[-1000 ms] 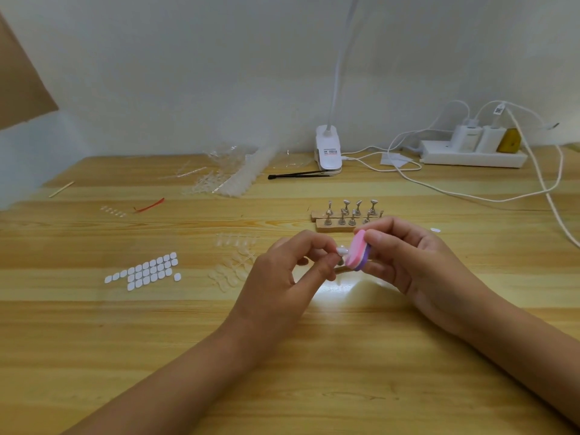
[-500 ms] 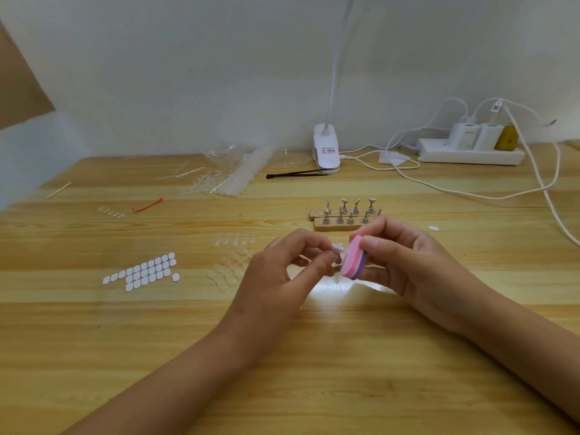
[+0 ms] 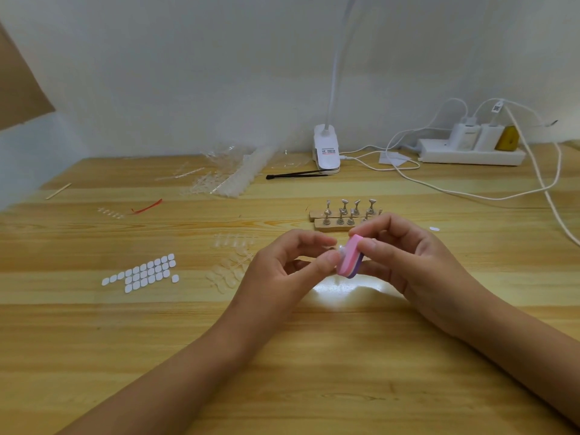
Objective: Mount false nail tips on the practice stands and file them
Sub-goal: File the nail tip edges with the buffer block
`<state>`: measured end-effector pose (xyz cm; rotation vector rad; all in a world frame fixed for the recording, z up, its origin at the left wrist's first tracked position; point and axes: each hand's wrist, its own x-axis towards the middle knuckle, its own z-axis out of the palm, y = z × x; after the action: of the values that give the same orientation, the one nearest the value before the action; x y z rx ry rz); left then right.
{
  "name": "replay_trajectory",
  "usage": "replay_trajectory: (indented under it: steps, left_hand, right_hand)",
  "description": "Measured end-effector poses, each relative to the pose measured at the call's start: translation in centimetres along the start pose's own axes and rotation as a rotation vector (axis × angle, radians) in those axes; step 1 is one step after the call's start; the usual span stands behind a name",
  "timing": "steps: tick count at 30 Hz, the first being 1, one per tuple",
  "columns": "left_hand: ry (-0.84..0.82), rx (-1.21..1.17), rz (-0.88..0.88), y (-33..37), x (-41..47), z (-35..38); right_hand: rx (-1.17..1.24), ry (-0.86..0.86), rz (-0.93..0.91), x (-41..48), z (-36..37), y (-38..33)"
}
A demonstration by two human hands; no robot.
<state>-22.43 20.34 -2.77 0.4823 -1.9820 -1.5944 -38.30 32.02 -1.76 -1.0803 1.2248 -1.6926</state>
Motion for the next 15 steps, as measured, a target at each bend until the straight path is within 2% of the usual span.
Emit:
replay_trajectory:
  steps: [15]
  left_hand:
    - [-0.048, -0.073, -0.035, 0.15, 0.02, -0.06]
  right_hand:
    - [-0.024, 0.008, -0.097, -0.21, 0.30, -0.07]
